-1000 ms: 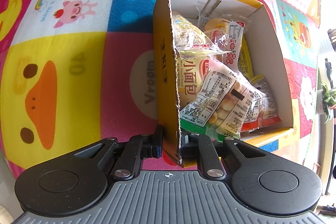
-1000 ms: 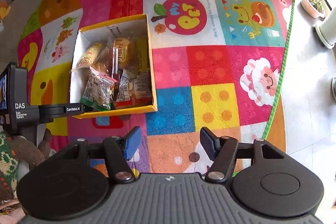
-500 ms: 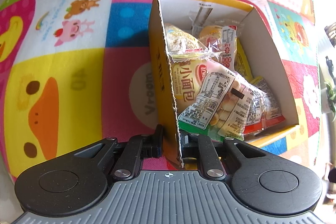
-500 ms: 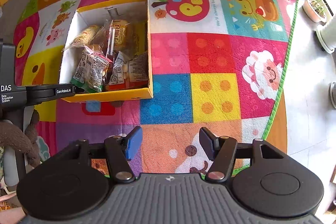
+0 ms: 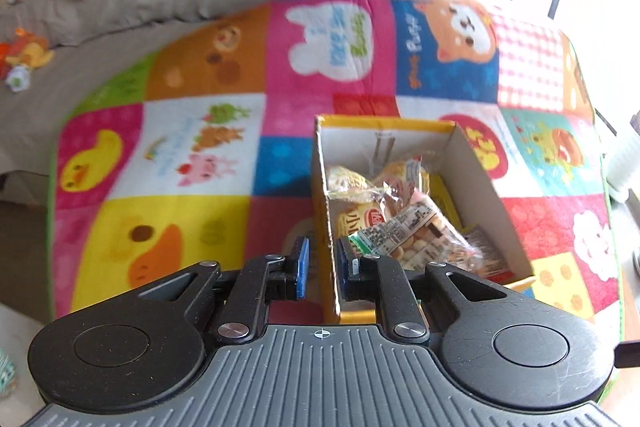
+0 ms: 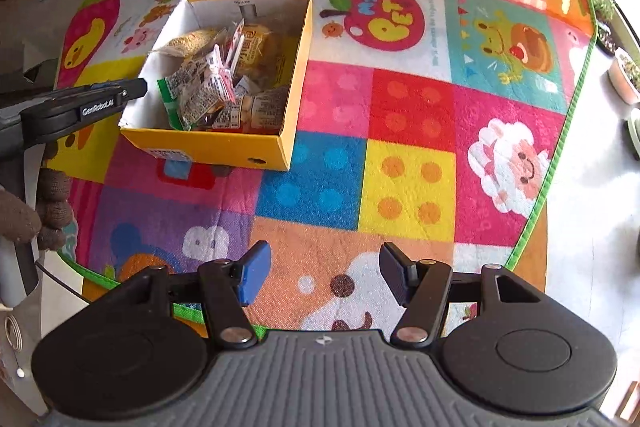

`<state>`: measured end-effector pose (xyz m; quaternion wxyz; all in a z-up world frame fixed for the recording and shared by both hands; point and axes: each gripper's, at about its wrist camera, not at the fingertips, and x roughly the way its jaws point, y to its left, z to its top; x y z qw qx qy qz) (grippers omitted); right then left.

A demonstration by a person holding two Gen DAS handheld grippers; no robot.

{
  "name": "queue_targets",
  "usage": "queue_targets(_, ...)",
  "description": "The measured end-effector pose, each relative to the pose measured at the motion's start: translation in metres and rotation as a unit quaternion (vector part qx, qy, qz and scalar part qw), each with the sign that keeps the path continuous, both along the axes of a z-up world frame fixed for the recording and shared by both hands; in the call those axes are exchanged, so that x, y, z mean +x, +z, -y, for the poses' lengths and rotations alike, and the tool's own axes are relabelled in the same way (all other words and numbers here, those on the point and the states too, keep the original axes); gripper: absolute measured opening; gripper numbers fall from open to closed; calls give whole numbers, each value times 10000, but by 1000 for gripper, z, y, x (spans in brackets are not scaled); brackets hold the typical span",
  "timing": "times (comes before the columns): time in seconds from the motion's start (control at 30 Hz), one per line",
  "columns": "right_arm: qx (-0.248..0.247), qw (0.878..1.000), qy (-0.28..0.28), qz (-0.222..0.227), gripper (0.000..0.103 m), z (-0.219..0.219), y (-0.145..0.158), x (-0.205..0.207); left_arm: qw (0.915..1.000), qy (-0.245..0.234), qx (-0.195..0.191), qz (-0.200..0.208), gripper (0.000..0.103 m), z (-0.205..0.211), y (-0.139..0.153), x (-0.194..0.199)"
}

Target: Organize objects

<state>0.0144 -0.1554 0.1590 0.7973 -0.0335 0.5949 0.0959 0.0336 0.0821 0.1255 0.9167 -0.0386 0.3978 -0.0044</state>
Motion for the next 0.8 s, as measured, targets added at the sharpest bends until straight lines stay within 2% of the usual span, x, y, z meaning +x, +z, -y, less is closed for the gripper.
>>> queue_targets(0.07,111,9998,81,166,61,3,8,-7,9999,24,-101,128,16,3,19,-26)
queue_targets(0.17,161,9991,80,396,61,7,23,-21,9993,-319,37,210,16,18,43,-63)
queue_targets(0.23,270,9979,-87,581,64,12,37,-35,9984,-480,6,301,16,24,59,-88)
queue_targets(0.3,370,9962,-325,717,74,17,48,-48,9974,-577,-135,417,16,27,74,-112)
queue_targets(0.33,435,9952,-454,745,75,18,52,-55,9967,-634,-188,464,16,27,79,-123)
queue_targets(0.47,364,9904,-935,951,76,14,59,-82,9958,-834,-210,313,16,23,77,-154)
queue_targets(0.53,82,9865,-1068,1238,80,2,62,-101,9968,-776,-83,154,16,18,69,-161)
queue_targets(0.57,-48,9835,-1114,1424,86,-5,63,-112,9971,-737,-124,135,16,15,66,-166)
queue_targets(0.67,-359,9791,-1049,1704,89,-31,61,-135,9988,-428,-248,12,16,5,64,-178)
queue_targets(0.73,-311,9808,-957,1671,90,-46,60,-147,9991,-297,-286,-5,17,5,66,-186)
queue_targets(0.8,-288,9803,-808,1776,96,-55,63,-159,9994,-310,-165,71,17,9,71,-192)
